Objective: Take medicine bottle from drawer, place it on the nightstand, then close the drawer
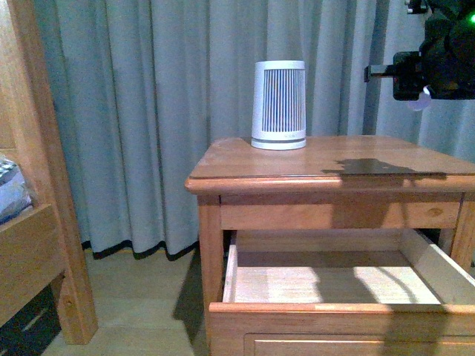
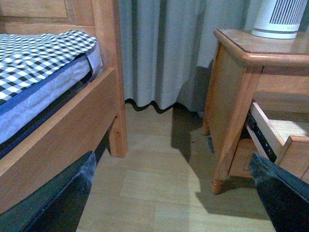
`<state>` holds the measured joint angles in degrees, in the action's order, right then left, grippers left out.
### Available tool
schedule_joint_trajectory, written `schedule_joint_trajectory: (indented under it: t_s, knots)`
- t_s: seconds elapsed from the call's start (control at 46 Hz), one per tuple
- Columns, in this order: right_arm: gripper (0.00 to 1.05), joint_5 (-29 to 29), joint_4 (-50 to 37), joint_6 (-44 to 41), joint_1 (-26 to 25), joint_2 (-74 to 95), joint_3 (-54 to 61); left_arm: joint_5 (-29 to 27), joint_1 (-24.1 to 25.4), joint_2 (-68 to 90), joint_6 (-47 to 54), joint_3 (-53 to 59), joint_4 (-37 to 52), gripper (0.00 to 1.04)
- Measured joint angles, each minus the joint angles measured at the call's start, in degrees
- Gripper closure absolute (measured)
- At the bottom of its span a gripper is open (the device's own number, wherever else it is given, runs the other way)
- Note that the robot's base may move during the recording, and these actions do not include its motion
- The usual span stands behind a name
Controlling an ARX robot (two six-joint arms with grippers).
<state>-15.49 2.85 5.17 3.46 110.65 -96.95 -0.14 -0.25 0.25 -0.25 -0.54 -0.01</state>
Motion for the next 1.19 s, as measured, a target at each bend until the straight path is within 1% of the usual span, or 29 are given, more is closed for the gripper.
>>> schedule_joint_trajectory:
  t_s: [0.087, 0.195, 0.369, 0.565, 0.586, 0.651, 0.738, 0.847, 0.956, 0.999, 1.108, 1.194]
  knots:
    - [0.76, 0.6, 4.8, 0.9, -2.3, 6.0, -7.6, 0.0, 0.0, 0.0, 0.0, 0.0, 0.0, 0.07]
    - [0.76, 1.1, 7.5, 1.2, -3.7, 11.5, -12.3, 0.0, 0.0, 0.0, 0.0, 0.0, 0.0, 0.07]
    - [0.77, 1.6, 8.3, 1.2, -3.5, 17.8, -15.4, 0.0, 0.0, 0.0, 0.0, 0.0, 0.0, 0.07]
    - [0.76, 1.6, 8.3, 1.0, -2.9, 19.4, -17.4, 0.0, 0.0, 0.0, 0.0, 0.0, 0.0, 0.07]
    - [0.75, 1.5, 8.3, 0.8, -2.9, 19.4, -17.4, 0.0, 0.0, 0.0, 0.0, 0.0, 0.0, 0.07]
    - [0.63, 1.6, 8.3, 0.9, -2.8, 19.4, -17.4, 0.0, 0.0, 0.0, 0.0, 0.0, 0.0, 0.07]
    - [0.44, 1.8, 8.1, 0.8, -2.8, 19.5, -17.4, 0.0, 0.0, 0.0, 0.0, 0.0, 0.0, 0.07]
    - [0.28, 1.9, 7.5, 0.8, -2.8, 19.5, -17.4, 0.0, 0.0, 0.0, 0.0, 0.0, 0.0, 0.07]
    - [0.14, 1.8, 6.2, 0.2, -2.8, 18.9, -16.6, 0.0, 0.0, 0.0, 0.0, 0.0, 0.0, 0.07]
    - [0.06, 2.2, 3.7, 0.0, -2.8, 17.6, -14.9, 0.0, 0.0, 0.0, 0.0, 0.0, 0.0, 0.07]
    - [0.07, 4.5, -2.0, -0.3, -2.5, 9.7, -8.3, 0.0, 0.0, 0.0, 0.0, 0.0, 0.0, 0.07]
    - [0.07, 4.6, -4.9, -0.4, -2.4, 3.4, -3.1, 0.0, 0.0, 0.0, 0.0, 0.0, 0.0, 0.07]
